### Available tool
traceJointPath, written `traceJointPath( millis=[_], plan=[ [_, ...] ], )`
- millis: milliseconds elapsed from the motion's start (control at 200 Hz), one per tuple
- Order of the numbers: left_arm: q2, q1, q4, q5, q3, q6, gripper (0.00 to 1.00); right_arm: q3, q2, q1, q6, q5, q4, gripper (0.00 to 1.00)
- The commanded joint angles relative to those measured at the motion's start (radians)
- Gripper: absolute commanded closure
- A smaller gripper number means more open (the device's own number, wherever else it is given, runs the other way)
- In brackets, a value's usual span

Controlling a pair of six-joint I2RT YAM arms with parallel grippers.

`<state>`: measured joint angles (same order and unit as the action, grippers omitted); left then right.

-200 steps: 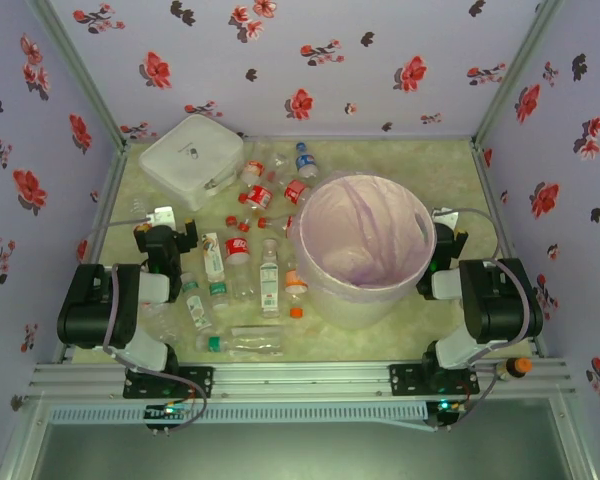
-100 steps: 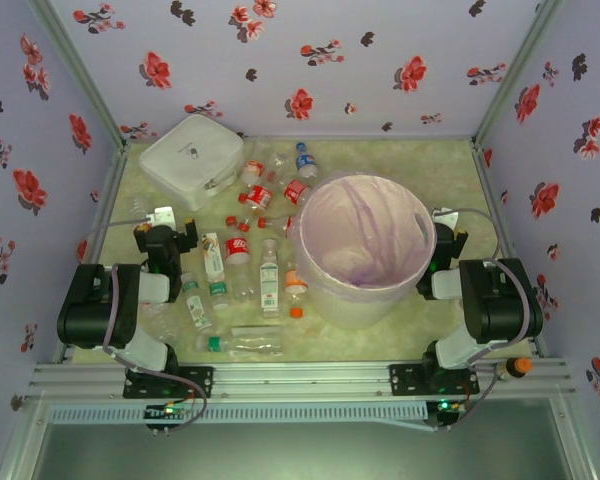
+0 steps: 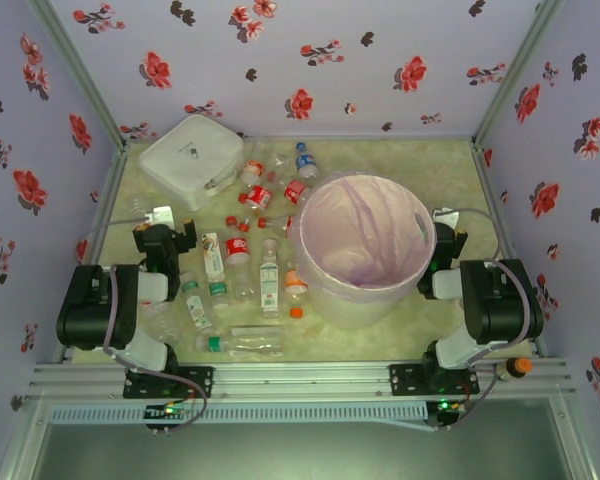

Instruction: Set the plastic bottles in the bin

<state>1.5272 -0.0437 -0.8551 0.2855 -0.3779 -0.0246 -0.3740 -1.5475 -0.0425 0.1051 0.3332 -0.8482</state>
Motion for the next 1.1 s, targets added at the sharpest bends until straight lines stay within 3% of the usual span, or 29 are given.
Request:
traceJointPath(
  millis=[0, 85, 205, 320, 435, 550, 690, 1095],
  plan=[
    [-0.126, -0.02, 0.168, 0.035, -0.072, 0.017, 0.0, -0.077, 0.08, 0.0, 0.008, 0.016, 0.15, 0.01],
    [-0.259, -0.033, 0.319, 0.087, -0.119, -0.001, 0.0, -0.129, 0.183, 0.001, 0.04, 0.078, 0.325, 0.01],
    [-0.407, -0.032, 0.75, 0.129, -0.332, -0.134, 0.0, -0.271, 0.305, 0.005, 0.112, 0.162, 0.685, 0.01],
    [-0.412, -0.021, 1.145, 0.121, -0.566, -0.252, 0.0, -0.425, 0.326, 0.039, 0.186, 0.193, 1.022, 0.01],
    [-0.382, 0.012, 1.346, 0.057, -0.652, -0.307, 0.01, -0.515, 0.326, 0.067, 0.186, 0.197, 1.221, 0.01],
    [-0.345, 0.13, 1.375, -0.022, -0.615, -0.348, 0.03, -0.523, 0.396, 0.126, 0.19, 0.134, 1.28, 0.01],
    [-0.26, 0.282, 1.231, -0.169, -0.513, -0.404, 0.11, -0.558, 0.49, 0.226, 0.233, -0.041, 1.324, 0.01],
    [0.136, 0.299, 1.174, -0.228, -0.635, -0.299, 0.09, -0.823, 0.662, 0.251, 0.274, -0.269, 1.577, 0.01]
  ],
)
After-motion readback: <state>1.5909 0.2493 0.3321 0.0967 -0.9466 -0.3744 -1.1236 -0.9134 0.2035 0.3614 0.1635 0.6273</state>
